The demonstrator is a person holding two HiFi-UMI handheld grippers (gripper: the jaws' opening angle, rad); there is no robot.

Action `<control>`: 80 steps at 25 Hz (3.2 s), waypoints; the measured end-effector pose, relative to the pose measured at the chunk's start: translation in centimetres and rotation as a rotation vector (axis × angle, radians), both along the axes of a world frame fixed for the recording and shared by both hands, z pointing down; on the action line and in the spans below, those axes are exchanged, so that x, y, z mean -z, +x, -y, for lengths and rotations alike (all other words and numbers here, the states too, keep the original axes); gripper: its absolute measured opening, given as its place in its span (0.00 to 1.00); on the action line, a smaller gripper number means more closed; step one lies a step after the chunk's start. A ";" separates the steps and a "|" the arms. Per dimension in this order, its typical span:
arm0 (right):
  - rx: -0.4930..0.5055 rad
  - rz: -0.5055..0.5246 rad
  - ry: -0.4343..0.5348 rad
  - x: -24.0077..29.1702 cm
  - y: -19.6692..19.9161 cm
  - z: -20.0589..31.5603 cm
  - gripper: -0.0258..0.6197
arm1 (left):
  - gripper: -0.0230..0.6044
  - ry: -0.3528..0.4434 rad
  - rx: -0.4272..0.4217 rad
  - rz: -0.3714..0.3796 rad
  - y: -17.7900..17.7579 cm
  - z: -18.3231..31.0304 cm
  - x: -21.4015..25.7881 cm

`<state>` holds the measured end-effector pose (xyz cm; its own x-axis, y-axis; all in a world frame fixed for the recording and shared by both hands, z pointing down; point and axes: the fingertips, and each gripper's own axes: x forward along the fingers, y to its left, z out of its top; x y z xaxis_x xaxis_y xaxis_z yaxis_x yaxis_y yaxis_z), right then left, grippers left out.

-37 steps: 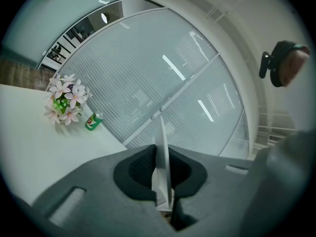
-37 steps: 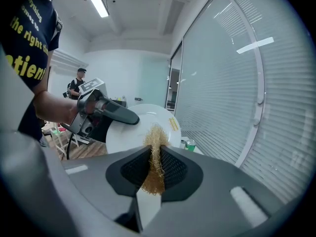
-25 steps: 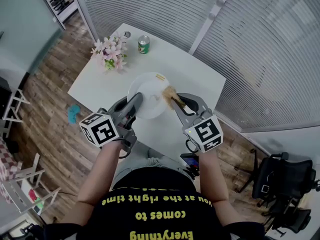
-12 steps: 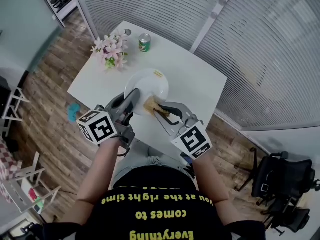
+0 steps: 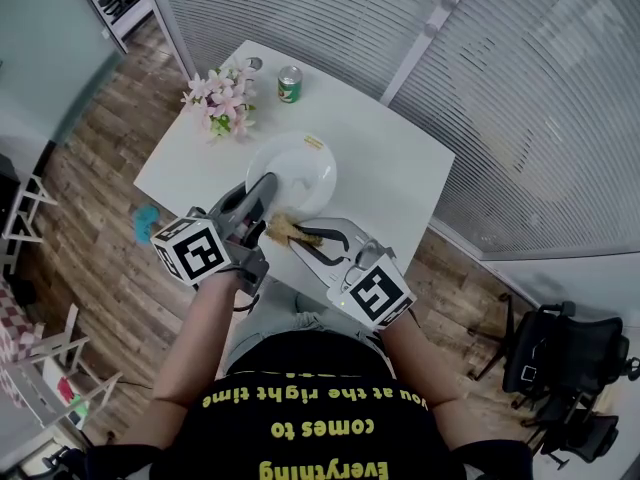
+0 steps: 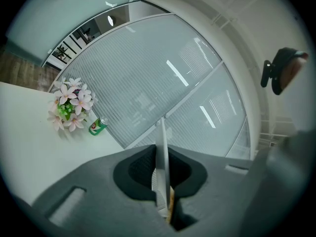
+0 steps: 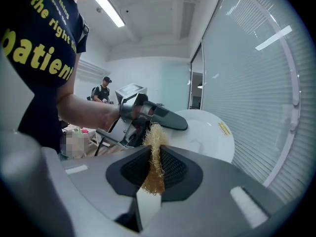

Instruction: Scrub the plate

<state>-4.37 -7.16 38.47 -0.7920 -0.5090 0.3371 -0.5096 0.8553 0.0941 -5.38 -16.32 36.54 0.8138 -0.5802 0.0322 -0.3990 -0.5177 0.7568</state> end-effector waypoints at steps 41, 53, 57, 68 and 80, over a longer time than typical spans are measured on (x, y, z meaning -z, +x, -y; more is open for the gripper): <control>-0.427 0.041 0.012 0.2 13.9 5.9 0.12 | 0.07 0.195 -0.041 0.191 -0.2 -0.6 0.5; -0.426 0.061 0.025 1.3 14.2 5.6 0.12 | 0.07 0.418 -0.082 0.475 0.6 -1.7 0.4; -0.425 0.069 0.033 1.8 14.4 5.7 0.12 | 0.07 0.578 -0.112 0.673 1.2 -2.1 0.5; -0.416 0.088 0.044 3.4 14.3 5.6 0.12 | 0.07 0.834 -0.221 0.987 2.9 -3.8 -0.8; -0.350 0.122 -0.005 4.9 12.0 5.4 0.12 | 0.07 1.119 -0.280 1.263 3.1 -3.7 -1.6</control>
